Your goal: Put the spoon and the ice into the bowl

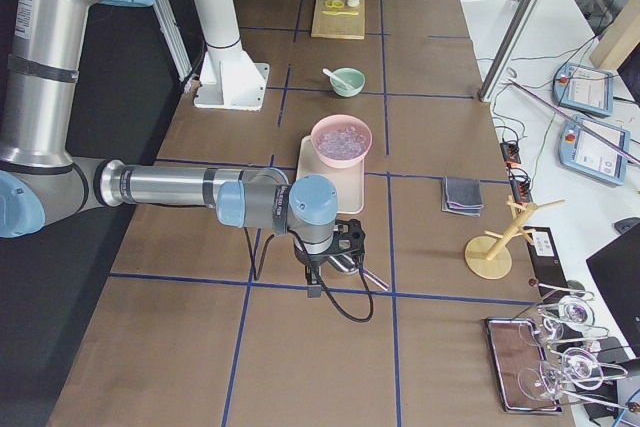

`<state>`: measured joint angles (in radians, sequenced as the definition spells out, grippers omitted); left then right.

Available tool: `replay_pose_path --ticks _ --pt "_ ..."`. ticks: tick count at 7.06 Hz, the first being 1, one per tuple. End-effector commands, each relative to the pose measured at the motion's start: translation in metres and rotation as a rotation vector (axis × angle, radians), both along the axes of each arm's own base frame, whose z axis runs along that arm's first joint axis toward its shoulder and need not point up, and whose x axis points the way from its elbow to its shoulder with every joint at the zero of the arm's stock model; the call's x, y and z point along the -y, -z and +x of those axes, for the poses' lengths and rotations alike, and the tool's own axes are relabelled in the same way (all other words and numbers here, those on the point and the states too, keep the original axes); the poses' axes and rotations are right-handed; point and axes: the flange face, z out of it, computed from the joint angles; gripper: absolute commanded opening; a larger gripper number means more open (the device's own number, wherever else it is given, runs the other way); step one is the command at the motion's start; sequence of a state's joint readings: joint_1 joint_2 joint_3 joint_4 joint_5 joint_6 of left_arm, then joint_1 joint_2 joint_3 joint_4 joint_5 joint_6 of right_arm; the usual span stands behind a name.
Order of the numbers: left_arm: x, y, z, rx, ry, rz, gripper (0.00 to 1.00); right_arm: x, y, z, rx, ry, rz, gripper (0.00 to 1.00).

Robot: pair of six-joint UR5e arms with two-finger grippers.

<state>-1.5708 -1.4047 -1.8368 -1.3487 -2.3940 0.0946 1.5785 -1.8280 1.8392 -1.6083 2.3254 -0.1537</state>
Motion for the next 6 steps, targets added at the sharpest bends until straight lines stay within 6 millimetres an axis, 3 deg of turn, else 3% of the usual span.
replay_pose_path --ticks 1,6 --pt "0.0006 0.0071 -0.0007 0.001 0.003 0.013 1.00 0.0007 0.0007 0.0000 0.000 0.000 0.003 1.00" --pt "0.0020 0.0110 -0.0009 0.004 0.002 0.022 1.00 0.0008 0.0029 -0.0023 0.032 -0.002 0.002 1.00"
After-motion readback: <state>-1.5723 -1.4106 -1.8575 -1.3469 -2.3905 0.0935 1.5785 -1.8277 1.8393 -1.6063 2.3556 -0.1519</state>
